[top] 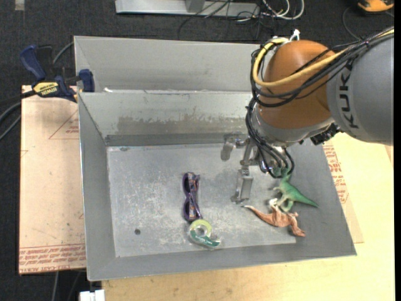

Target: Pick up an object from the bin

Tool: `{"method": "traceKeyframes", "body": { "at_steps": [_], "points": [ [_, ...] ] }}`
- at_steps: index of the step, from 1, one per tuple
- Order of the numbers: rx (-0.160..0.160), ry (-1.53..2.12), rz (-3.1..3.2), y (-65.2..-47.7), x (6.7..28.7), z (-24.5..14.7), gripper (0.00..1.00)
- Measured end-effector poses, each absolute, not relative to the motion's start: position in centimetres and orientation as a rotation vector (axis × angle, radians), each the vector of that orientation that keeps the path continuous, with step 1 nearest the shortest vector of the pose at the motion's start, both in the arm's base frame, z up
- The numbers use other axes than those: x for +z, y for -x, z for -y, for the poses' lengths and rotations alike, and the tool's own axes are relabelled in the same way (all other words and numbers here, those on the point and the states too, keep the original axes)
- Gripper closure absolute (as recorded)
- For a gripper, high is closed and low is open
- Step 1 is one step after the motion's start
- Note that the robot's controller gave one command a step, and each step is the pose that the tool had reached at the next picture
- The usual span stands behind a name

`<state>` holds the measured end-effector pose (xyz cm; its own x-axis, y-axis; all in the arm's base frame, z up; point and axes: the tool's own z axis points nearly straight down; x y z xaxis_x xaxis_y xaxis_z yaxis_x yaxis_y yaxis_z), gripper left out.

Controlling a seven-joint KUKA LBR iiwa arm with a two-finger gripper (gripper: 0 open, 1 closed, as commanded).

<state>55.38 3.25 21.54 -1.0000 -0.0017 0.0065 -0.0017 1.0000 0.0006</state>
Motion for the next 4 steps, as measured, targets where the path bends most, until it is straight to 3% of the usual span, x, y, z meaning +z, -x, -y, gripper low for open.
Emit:
{"method": "traceKeyframes", "body": {
  "at_steps": [1, 2, 3, 4],
  "points": [
    [-0.001, -0.002, 3.139, -55.4, 21.8, -3.2, 0.0],
    [-0.003, -0.241, 3.132, -60.4, 23.1, -5.7, 0.0],
    [-0.004, -0.065, 3.143, -58.9, 14.8, -7.0, 0.0],
    [-0.005, 0.084, 3.137, -61.5, 6.8, -8.2, 0.0]
  ]
}}
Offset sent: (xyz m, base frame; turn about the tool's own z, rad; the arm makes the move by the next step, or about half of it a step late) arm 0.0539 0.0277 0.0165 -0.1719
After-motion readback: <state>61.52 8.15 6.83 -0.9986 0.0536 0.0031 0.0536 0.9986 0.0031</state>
